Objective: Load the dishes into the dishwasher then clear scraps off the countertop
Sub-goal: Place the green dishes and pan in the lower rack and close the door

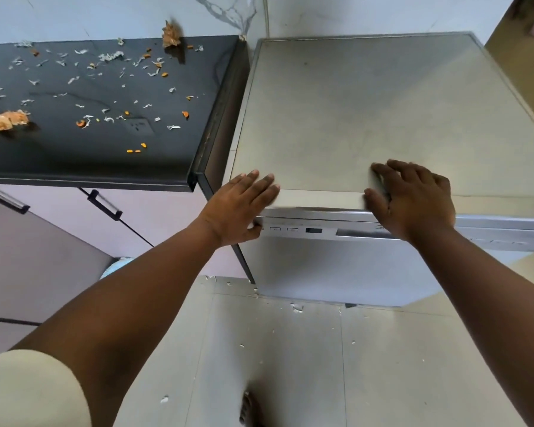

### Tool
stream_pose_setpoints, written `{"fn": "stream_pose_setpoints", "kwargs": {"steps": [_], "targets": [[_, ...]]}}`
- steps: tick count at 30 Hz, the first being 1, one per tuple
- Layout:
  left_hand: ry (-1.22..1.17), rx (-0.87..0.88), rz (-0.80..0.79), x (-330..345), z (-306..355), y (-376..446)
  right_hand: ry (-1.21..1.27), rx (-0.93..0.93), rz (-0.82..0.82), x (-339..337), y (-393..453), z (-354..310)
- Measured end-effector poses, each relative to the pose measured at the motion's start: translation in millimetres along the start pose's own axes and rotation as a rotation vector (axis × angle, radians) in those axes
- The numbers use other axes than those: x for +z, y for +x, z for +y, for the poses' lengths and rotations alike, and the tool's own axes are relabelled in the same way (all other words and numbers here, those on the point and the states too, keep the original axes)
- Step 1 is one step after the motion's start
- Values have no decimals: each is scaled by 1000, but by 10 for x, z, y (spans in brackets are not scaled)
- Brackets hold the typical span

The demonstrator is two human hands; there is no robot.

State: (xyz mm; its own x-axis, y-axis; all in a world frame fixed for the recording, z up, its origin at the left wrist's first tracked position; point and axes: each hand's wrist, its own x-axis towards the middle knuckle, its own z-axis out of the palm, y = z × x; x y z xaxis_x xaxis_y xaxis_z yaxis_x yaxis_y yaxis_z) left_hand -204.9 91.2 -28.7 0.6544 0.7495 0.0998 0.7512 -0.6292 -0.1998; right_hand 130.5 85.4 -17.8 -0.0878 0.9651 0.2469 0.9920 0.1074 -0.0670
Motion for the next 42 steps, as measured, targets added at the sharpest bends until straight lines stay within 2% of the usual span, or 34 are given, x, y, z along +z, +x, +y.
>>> {"fn": "stream_pose_setpoints", "kwargs": {"steps": [2,5,12,15,42], "targets": [[-62,-22,7,-3,-17,19,-14,11,-58,-18,25,6],[-202,-152,-4,-67,14,60,-25,29,-140,-29,44,16],[-304,-315,-255,-216,-13,363,-6,48,-234,-55,79,12],[-261,-289,-293,-194,-67,472,-3,57,-253,-42,90,19],[-281,-275,-238,-184,-78,473,-13,65,-273,-40,94,26]]}}
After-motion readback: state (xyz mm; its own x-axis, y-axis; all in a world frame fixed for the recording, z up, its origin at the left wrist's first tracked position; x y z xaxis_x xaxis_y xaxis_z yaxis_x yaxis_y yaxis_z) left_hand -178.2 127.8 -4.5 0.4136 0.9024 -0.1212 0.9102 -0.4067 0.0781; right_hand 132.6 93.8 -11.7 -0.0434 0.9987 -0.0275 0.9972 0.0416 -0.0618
